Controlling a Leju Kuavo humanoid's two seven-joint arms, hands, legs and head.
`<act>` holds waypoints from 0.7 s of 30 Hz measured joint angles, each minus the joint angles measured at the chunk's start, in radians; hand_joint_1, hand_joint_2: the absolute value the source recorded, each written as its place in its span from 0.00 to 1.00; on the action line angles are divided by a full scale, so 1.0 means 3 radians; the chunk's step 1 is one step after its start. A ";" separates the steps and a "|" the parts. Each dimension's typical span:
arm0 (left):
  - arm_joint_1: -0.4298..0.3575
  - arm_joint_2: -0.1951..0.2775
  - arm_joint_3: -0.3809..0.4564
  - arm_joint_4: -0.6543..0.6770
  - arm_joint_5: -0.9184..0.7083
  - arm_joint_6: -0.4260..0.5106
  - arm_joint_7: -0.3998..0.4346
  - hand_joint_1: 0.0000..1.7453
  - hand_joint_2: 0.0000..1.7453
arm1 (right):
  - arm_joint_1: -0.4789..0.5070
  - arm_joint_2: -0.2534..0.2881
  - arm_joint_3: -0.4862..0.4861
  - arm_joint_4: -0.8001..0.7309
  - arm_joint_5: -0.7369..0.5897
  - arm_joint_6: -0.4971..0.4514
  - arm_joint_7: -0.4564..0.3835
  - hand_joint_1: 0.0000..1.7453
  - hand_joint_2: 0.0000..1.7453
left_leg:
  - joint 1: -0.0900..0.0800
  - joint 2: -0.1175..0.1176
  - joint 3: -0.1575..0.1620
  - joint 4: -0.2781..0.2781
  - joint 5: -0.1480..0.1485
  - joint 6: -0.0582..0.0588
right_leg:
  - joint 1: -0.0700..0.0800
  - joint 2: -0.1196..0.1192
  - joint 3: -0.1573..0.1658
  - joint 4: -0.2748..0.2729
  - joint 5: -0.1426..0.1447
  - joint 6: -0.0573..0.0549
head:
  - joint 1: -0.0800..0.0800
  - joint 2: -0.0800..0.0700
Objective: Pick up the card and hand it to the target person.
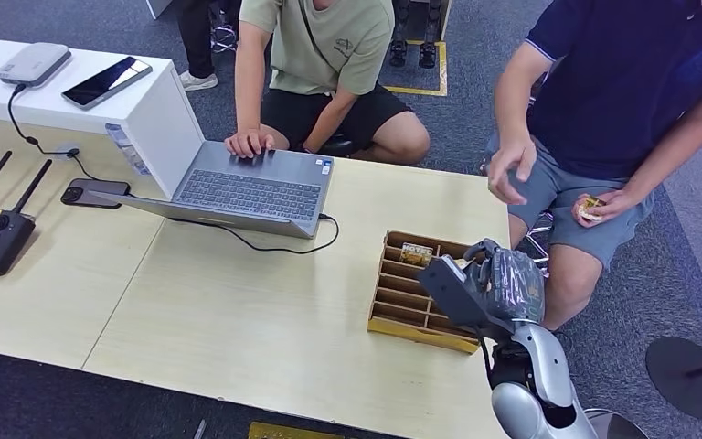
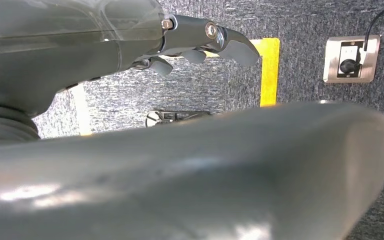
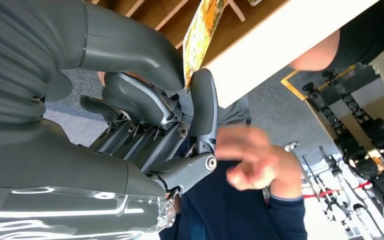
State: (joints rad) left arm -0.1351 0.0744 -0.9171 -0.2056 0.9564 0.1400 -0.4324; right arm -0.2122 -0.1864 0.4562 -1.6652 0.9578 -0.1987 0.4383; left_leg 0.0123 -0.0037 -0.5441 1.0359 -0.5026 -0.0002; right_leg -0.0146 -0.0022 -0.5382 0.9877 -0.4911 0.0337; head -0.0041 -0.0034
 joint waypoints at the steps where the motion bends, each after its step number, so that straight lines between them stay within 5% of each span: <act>1: 0.0000 0.0000 0.0000 0.0000 -0.0001 0.0000 0.0003 0.00 0.00 | 0.0003 -0.0001 -0.0015 -0.0008 0.0000 -0.0011 0.0003 1.00 1.00 | 0.0000 0.0000 0.0000 0.0000 0.0000 0.0000 | 0.0000 0.0000 0.0000 0.0000 0.0000 0.0000 | 0.0000 0.0000; 21: -0.0009 -0.0016 -0.0001 0.0000 -0.0023 -0.0001 0.0067 0.00 0.00 | -0.0032 -0.0114 -0.0473 -0.0087 -0.0012 -0.0173 0.0092 1.00 1.00 | 0.0000 0.0000 0.0000 0.0000 0.0000 0.0000 | 0.0000 0.0000 0.0000 0.0000 0.0000 0.0000 | 0.0000 0.0000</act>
State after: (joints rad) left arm -0.1378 0.0696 -0.9174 -0.2056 0.9495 0.1396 -0.4123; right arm -0.2217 -0.2206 0.3143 -1.6914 0.9541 -0.2506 0.4658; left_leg 0.0123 -0.0037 -0.5441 1.0359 -0.5026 -0.0002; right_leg -0.0145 -0.0022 -0.5382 0.9877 -0.4910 0.0337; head -0.0042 -0.0034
